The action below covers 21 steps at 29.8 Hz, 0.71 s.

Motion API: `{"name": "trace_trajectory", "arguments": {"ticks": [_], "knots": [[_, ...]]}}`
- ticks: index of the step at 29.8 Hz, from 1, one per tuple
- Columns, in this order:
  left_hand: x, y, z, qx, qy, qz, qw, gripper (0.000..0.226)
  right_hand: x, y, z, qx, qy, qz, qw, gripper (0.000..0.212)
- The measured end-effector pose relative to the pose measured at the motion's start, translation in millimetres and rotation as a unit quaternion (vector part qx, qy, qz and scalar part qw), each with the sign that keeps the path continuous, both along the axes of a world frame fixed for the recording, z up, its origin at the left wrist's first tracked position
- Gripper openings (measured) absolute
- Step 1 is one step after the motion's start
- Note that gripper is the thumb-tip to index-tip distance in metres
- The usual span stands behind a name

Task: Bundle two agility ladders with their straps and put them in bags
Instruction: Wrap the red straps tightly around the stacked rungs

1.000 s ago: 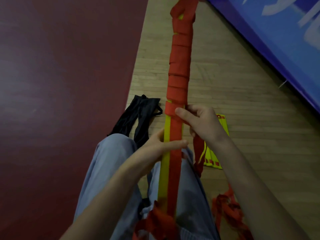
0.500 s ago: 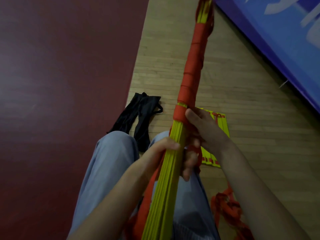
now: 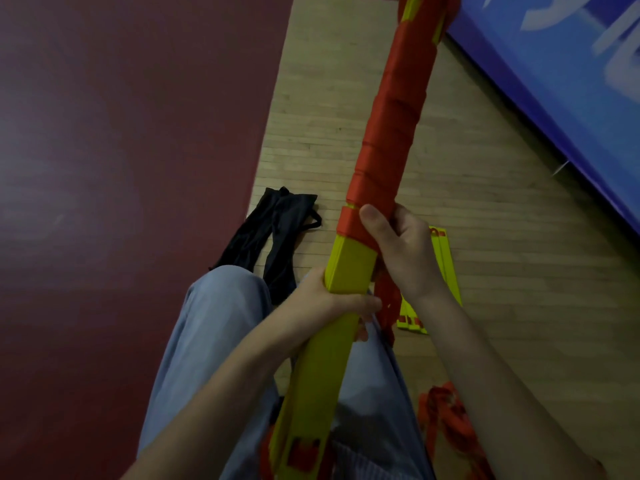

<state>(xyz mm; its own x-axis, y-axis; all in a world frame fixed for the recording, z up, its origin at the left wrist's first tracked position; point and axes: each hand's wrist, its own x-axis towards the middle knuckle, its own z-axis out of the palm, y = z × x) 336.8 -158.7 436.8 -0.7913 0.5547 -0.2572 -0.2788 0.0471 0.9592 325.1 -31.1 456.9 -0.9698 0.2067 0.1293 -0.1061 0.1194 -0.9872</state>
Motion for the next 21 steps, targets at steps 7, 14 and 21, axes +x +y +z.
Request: {"name": "trace_trajectory", "arguments": {"ticks": [7, 14, 21], "knots": [[2.6, 7.1, -7.6, -0.134, 0.145, 0.131, 0.972, 0.05, -6.3, -9.1, -9.3, 0.007, -0.008, -0.097, 0.995, 0.022], [5.8, 6.4, -4.2, -0.212, 0.237, 0.124, 0.94, 0.038, -2.3, -8.4, -7.6, 0.024, -0.004, -0.073, 0.997, 0.021], [7.8, 1.1, 1.1, 0.04, 0.022, 0.055, 0.997, 0.042, 5.4, 3.2, 1.8, -0.059, 0.01, 0.076, 0.995, 0.04]]}}
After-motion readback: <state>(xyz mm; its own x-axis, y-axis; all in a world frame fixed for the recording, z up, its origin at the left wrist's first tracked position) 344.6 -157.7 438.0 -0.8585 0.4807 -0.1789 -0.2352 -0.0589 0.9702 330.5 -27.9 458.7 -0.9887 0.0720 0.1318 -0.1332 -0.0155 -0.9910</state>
